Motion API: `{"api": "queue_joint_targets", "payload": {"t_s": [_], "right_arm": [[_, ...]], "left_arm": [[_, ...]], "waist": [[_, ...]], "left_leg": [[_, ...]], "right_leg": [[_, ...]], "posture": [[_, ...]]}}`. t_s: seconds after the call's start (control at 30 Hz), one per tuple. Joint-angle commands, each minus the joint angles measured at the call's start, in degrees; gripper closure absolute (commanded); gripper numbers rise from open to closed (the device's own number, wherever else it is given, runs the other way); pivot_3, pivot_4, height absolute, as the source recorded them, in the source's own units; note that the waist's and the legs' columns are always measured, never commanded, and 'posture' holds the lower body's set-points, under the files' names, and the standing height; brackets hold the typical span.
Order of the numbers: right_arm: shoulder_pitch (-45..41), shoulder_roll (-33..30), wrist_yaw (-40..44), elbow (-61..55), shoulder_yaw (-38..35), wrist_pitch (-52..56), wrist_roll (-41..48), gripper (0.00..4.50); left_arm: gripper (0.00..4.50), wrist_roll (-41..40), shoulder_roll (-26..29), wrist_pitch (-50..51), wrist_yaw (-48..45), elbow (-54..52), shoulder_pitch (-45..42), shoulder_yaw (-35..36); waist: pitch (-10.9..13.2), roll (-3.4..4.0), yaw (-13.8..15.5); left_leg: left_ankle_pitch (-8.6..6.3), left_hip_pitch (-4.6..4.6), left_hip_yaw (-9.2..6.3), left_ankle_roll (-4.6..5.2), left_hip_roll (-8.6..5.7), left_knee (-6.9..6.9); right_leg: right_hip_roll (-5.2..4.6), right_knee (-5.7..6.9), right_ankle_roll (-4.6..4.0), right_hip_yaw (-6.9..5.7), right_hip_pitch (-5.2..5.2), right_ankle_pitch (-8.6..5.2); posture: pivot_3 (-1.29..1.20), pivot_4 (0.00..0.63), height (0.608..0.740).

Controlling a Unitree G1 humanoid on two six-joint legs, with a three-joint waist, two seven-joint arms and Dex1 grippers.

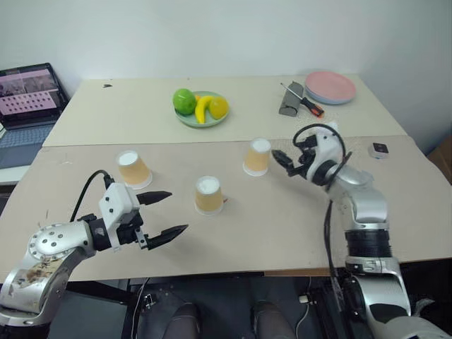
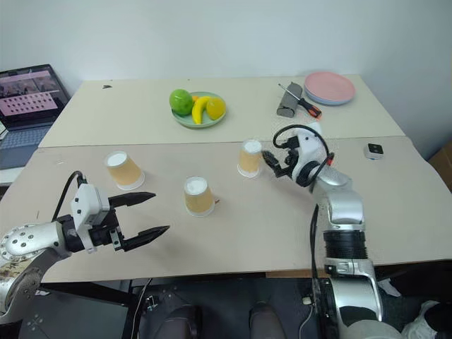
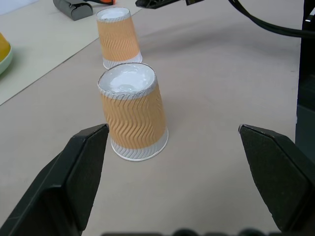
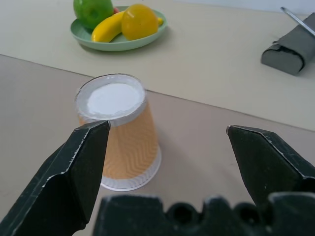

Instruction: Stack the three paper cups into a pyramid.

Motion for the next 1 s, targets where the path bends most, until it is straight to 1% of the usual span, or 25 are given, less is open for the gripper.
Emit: {"api": "queue_joint_targets", "payload": {"t_s": [0.03, 0.27, 0.5, 0.77, 1.0], "right_arm": [[-1.7, 0.2, -0.3, 0.2, -0.7, -1.5, 1.6, 0.05], [-3.1, 1.1, 0.1, 3.6, -0.7, -3.1, 2.1, 0.05], [-5.4, 3.7, -0.2, 7.5, -0.5, -5.0, 3.7, 0.05], [-6.1, 4.5, 1.2, 8.2, 0.7, -5.8, 3.2, 0.05], [-4.2, 3.1, 3.9, 3.9, 4.0, -5.4, 2.3, 0.05]], "left_arm": [[0.0, -1.2, -0.7, -1.2, 0.3, -0.8, -1.4, 0.8], [0.0, -0.7, -1.1, -1.1, 0.3, -0.5, -0.9, 0.9], [0.0, -0.6, -1.4, -1.0, 0.6, -1.0, -0.7, 0.6], [0.0, -0.5, -1.2, -0.8, 1.0, -1.1, -0.4, 1.1], [0.0, -0.6, -1.0, -0.6, 1.3, -1.3, -0.2, 1.3]], "waist": [[0.0, 0.0, 0.0], [0.0, 0.0, 0.0], [0.0, 0.0, -0.3], [0.0, 0.0, -0.3], [0.0, 0.01, -0.4]], "left_leg": [[0.0, 0.01, 0.0, 0.0, 0.0, 0.0], [0.0, 0.03, -0.02, 0.0, 0.01, 0.0], [0.0, 0.06, -0.02, 0.0, 0.02, -0.01], [0.0, 0.07, -0.03, 0.0, 0.02, 0.0], [0.0, 0.07, -0.03, 0.0, 0.02, -0.01]], "right_leg": [[0.0, -0.02, 0.0, -0.02, 0.02, 0.0], [0.0, -0.02, 0.0, -0.04, 0.03, 0.0], [0.02, -0.02, 0.0, -0.03, 0.06, 0.0], [0.01, -0.01, 0.0, -0.04, 0.06, 0.0], [0.02, -0.01, 0.0, -0.04, 0.06, 0.0]], "posture": [[0.0, 0.15, 0.74], [0.0, 0.15, 0.74], [0.0, 0.15, 0.74], [0.0, 0.15, 0.74], [0.0, 0.15, 0.74]]}}
